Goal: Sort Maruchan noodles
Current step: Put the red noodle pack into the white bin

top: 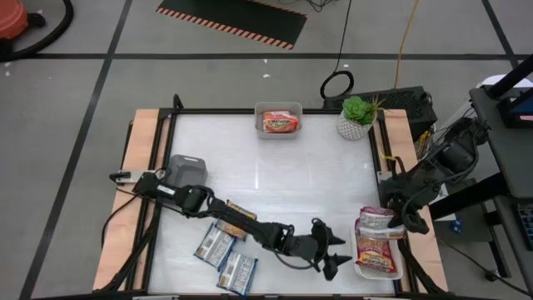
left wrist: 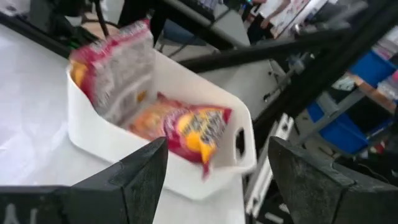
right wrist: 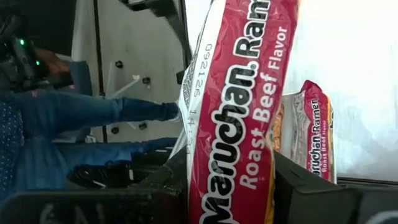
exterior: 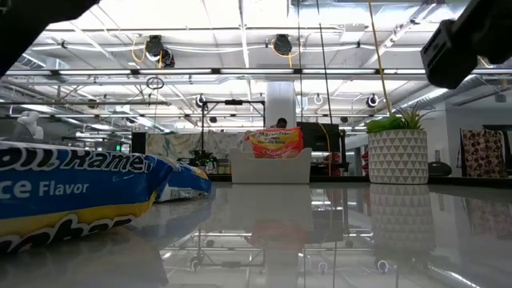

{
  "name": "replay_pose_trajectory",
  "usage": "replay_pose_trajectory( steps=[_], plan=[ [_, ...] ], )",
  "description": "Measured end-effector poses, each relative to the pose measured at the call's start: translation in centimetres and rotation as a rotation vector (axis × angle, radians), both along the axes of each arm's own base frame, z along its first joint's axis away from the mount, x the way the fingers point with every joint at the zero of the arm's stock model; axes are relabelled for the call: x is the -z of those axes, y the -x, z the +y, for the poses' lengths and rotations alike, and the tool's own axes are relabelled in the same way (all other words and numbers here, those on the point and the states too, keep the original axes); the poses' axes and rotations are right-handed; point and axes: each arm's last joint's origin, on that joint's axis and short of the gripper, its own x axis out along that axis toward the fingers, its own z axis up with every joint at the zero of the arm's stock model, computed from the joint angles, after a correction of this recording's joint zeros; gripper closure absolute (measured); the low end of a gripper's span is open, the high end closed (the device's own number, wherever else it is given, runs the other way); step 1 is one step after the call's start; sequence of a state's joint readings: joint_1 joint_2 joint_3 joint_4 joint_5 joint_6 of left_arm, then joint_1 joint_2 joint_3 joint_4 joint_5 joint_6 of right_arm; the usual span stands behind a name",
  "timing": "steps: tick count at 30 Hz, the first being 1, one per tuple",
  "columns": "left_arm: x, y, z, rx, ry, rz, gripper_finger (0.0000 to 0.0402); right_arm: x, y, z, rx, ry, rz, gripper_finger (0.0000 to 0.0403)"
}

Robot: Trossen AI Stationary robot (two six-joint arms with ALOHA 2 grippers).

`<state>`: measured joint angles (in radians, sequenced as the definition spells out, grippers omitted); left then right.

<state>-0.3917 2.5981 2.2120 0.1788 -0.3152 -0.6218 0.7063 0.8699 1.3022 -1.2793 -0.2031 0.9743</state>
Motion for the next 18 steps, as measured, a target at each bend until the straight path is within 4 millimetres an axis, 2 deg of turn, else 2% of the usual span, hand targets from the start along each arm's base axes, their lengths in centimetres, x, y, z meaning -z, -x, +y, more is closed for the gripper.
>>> replay_pose_trajectory(
  steps=[5, 10, 14, 18],
  plan=[
    [0.2, -0.8, 2.0, -0.031, -0.015, 0.000, 0.0122, 0.1, 0.5, -0.3, -0.045, 0.028, -0.012, 0.0296],
    [0.2, -1.3, 3.5, 0.012, -0.048, 0.006, 0.0122, 0.1, 1.2, -1.0, -0.062, 0.042, -0.006, 0.0296],
    [1.0, -1.6, 3.7, 0.069, -0.057, 0.008, 0.0122, 0.1, 2.0, -1.6, -0.061, 0.043, -0.005, 0.0296],
    [2.9, -1.6, 3.2, 0.114, -0.039, 0.058, 0.0122, 0.0, 2.5, -2.1, -0.024, 0.052, -0.006, 0.0296]
  ],
)
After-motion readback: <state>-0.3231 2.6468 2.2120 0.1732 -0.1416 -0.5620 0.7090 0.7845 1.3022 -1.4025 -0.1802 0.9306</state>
